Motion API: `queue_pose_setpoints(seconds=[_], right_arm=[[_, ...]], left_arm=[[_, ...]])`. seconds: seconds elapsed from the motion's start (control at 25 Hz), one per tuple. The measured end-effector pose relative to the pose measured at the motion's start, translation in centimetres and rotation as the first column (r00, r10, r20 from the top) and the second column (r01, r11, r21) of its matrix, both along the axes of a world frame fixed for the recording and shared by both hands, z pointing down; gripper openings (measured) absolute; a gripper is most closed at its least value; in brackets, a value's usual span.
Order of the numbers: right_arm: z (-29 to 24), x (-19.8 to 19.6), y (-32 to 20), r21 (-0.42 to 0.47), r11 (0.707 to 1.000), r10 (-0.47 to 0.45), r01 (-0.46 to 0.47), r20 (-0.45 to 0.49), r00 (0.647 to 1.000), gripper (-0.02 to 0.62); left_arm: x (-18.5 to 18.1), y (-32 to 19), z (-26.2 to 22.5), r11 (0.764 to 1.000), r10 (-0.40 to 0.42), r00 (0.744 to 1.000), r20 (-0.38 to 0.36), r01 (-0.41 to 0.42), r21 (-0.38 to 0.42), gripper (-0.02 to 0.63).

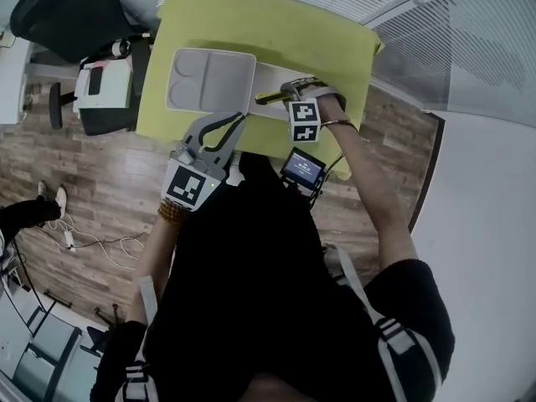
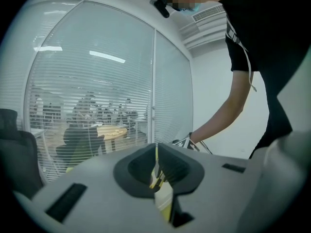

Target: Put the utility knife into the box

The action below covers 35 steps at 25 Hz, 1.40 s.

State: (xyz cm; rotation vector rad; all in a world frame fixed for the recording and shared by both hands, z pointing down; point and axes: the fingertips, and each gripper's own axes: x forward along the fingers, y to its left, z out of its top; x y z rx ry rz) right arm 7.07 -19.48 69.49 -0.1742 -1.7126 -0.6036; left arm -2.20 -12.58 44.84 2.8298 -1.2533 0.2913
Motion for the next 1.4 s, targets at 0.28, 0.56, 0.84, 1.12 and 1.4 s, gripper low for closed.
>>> queue_pose_setpoints(seconds=[0.28, 0.56, 0.84, 1.12, 1.4], right_arm=[[2.1, -0.3, -1.1, 0.042, 0.996, -0.072, 0.074, -0.035, 0.997, 0.112], [4.4, 0.4, -0.6, 0.008, 0.993, -0.12, 0.121, -0.076, 0.99, 0.112], [5.9, 0.2, -1.0, -0.001, 0.989, -0.148, 0.148, -0.095, 0.984, 0.112], [7.1, 0.2, -1.3, -0.015, 0.989, -0.148, 0.147, -0.102, 0.984, 0.112], [7.9, 0.0, -1.0, -0.027, 0.99, -0.143, 0.141, -0.1, 0.985, 0.112]], left_arm=[[-0.4, 0.4, 0.9, 0.999, -0.042, 0.999, 0.014, 0.042, -0.023, 0.023], [-0.9, 0.6, 1.2, 0.995, -0.092, 0.996, 0.018, 0.092, -0.022, 0.023], [-1.3, 0.6, 1.5, 0.989, -0.146, 0.989, 0.007, 0.146, -0.037, 0.023], [-1.6, 0.6, 1.6, 0.983, -0.178, 0.984, 0.004, 0.178, -0.052, 0.023], [-1.8, 0.5, 1.7, 0.982, -0.18, 0.984, 0.017, 0.181, -0.051, 0.023]])
